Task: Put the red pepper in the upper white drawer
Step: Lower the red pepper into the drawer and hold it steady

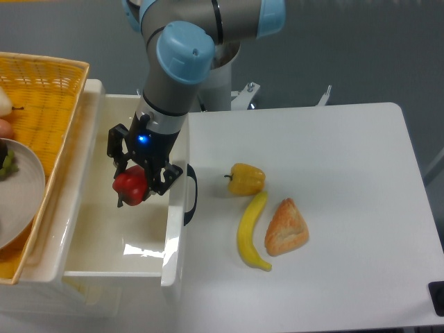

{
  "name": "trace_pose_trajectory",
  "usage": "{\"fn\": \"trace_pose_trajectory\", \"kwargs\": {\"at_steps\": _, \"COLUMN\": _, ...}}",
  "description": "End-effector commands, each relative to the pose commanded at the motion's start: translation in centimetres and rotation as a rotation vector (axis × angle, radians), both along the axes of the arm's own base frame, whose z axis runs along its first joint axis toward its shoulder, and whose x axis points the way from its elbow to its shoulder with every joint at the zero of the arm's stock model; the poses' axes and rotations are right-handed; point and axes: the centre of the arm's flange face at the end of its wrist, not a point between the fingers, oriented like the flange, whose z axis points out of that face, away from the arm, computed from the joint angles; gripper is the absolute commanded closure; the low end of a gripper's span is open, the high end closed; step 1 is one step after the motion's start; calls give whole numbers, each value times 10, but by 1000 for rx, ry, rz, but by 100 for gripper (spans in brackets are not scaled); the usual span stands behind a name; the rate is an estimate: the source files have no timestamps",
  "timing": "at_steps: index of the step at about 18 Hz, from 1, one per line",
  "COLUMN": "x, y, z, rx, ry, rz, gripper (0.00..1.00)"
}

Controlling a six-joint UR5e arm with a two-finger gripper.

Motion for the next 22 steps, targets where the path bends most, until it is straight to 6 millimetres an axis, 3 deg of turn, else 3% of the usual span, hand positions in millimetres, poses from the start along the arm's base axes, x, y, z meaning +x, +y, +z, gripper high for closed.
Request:
{"fn": "trace_pose_trajectory", "kwargs": {"at_steps": 6, "x": 6, "y": 3, "z": -2, "rx": 0, "ry": -2, "rz": -12, "gripper": 50}}
{"fn": "trace_pose_trajectory", "kwargs": {"at_steps": 22, "x": 6, "y": 7, "z": -10, "rx": -10, "ry": -10, "rz": -17, "gripper": 47}}
